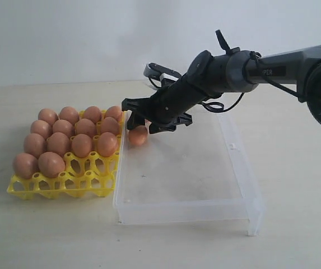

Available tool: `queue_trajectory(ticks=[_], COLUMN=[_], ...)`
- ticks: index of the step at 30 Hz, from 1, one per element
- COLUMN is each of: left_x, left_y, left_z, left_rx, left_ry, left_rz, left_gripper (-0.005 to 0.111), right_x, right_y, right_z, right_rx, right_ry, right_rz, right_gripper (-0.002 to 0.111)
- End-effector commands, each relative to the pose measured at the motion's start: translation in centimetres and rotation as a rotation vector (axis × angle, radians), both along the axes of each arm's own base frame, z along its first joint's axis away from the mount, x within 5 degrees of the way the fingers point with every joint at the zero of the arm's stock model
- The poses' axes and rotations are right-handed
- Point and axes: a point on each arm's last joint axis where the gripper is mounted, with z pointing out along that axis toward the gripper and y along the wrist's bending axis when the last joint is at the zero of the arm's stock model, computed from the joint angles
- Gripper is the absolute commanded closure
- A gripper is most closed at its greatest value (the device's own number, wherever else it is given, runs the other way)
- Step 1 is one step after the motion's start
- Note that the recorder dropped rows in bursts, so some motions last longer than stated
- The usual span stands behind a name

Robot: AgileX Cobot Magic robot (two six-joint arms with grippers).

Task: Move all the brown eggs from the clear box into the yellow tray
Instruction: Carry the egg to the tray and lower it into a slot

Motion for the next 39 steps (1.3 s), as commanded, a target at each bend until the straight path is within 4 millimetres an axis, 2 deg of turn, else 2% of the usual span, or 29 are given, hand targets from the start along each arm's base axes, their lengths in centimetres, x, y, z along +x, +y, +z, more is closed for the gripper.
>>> queue_trajectory(ticks=[1, 4, 7, 8, 9, 14, 19, 22, 24, 26, 28, 30, 34, 36, 39], left_x=[0.0, 0.0, 0.0, 0.0, 0.0, 0.0, 0.0, 0.0, 0.0, 0.0, 0.0, 0.0, 0.0, 0.0, 0.0], left_y=[0.0, 0.0, 0.0, 0.0, 0.0, 0.0, 0.0, 0.0, 0.0, 0.0, 0.0, 0.0, 0.0, 0.0, 0.0], left_z=[0.2, 0.2, 0.2, 0.2, 0.2, 0.2, 0.2, 0.2, 0.2, 0.2, 0.2, 0.2, 0.2, 0.2, 0.2], left_rx=[-0.003, -0.003, -0.003, -0.003, -0.003, -0.003, -0.003, -0.003, -0.003, -0.003, -0.003, -0.003, -0.003, -0.003, -0.003], left_ry=[-0.016, -0.016, -0.016, -0.016, -0.016, -0.016, -0.016, -0.016, -0.016, -0.016, -0.016, -0.016, -0.016, -0.016, -0.016], left_rz=[-0.004, -0.004, -0.004, -0.004, -0.004, -0.004, -0.004, -0.004, -0.004, -0.004, -0.004, -0.004, -0.004, -0.004, -0.004], left_gripper=[0.107, 0.107, 0.107, 0.107, 0.107, 0.107, 0.107, 0.107, 0.107, 0.107, 0.107, 0.107, 0.107, 0.107, 0.107], right_x=[0.0, -0.1, -0.2, -0.3, -0.3, -0.2, -1.1, -3.2, -5.6, -8.5, -10.9, -12.5, -13.5, -14.1, -13.7], right_y=[0.1, 0.1, 0.1, 0.1, 0.1, 0.0, -0.3, 0.0, 0.8, 2.0, 3.2, 4.1, 5.8, 7.2, 8.5], right_z=[-0.9, -1.2, -1.0, -0.9, -0.6, 1.7, 7.0, 10.2, 12.2, 13.1, 13.1, 12.3, 9.7, 8.0, 6.9], right_rx=[0.007, 0.003, -0.004, -0.008, -0.008, -0.024, -0.061, -0.081, -0.093, -0.109, -0.111, -0.12, -0.109, -0.128, -0.124], right_ry=[0.031, 0.04, 0.029, 0.019, 0.012, -0.057, -0.195, -0.327, -0.437, -0.557, -0.641, -0.7, -0.641, -0.617, -0.534], right_rz=[0.0, 0.014, 0.045, 0.061, 0.068, 0.095, 0.139, 0.151, 0.186, 0.222, 0.223, 0.223, 0.226, 0.281, 0.296], right_gripper=[0.049, 0.057, 0.086, 0.101, 0.108, 0.108, 0.108, 0.108, 0.108, 0.108, 0.108, 0.108, 0.108, 0.108, 0.108])
